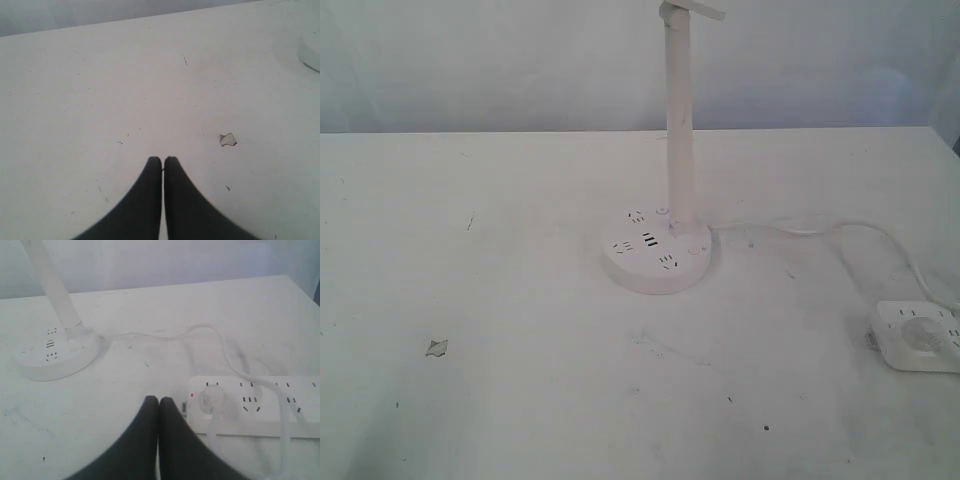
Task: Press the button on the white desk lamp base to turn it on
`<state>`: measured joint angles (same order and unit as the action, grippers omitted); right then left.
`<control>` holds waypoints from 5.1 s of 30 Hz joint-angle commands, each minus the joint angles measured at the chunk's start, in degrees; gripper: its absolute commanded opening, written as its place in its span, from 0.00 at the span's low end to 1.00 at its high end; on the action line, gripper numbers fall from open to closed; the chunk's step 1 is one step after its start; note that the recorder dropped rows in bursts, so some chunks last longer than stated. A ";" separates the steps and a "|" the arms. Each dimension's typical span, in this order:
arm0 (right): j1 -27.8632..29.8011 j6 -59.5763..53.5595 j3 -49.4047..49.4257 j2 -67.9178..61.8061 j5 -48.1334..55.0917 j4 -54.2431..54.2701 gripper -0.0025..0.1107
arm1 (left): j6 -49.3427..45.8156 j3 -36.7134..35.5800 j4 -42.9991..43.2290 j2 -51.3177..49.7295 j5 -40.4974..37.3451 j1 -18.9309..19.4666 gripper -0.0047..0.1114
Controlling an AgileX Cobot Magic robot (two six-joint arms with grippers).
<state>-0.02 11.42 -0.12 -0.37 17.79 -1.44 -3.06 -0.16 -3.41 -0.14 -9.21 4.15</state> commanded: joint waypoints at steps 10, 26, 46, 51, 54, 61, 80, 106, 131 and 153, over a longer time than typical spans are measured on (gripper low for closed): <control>0.02 -0.03 0.12 0.37 -2.92 -0.18 0.02 | 0.12 0.16 -0.43 0.14 0.23 -0.34 0.05; 0.02 0.13 0.12 0.37 -23.63 -0.09 0.02 | 0.12 0.16 -0.43 0.14 0.23 -0.34 0.05; 0.02 9.85 0.12 0.37 -45.43 -0.09 0.02 | 0.12 0.16 -0.43 0.14 0.23 -0.34 0.05; 0.02 10.23 0.12 0.37 -44.44 -0.09 0.02 | 0.12 0.16 -0.43 0.14 0.23 -0.34 0.05; 0.02 12.44 0.12 0.37 -45.12 -0.09 0.02 | 0.12 0.16 -0.43 0.14 0.23 -0.34 0.05; 0.02 15.74 -2.21 0.37 -42.61 0.46 0.02 | 0.12 0.16 -0.43 0.14 0.23 -0.34 0.05; -0.11 48.66 -30.32 -48.78 -43.93 -69.07 0.02 | 0.12 0.16 -0.43 0.14 0.23 -0.34 0.05; -22.57 52.52 -50.24 -95.95 -17.14 -69.91 0.02 | 0.12 0.16 -0.43 0.14 0.23 -0.34 0.05; -20.43 53.34 -62.81 -111.18 -13.21 -59.90 0.02 | 0.12 0.16 -0.43 0.14 0.23 -0.34 0.05; -20.43 52.84 -64.51 -108.28 -8.98 -57.03 0.02 | 0.12 0.16 -0.43 0.14 0.23 -0.34 0.05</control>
<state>-20.92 64.50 -64.73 -112.41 8.27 -58.82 -3.06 -0.16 -3.41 -0.14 -9.21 4.15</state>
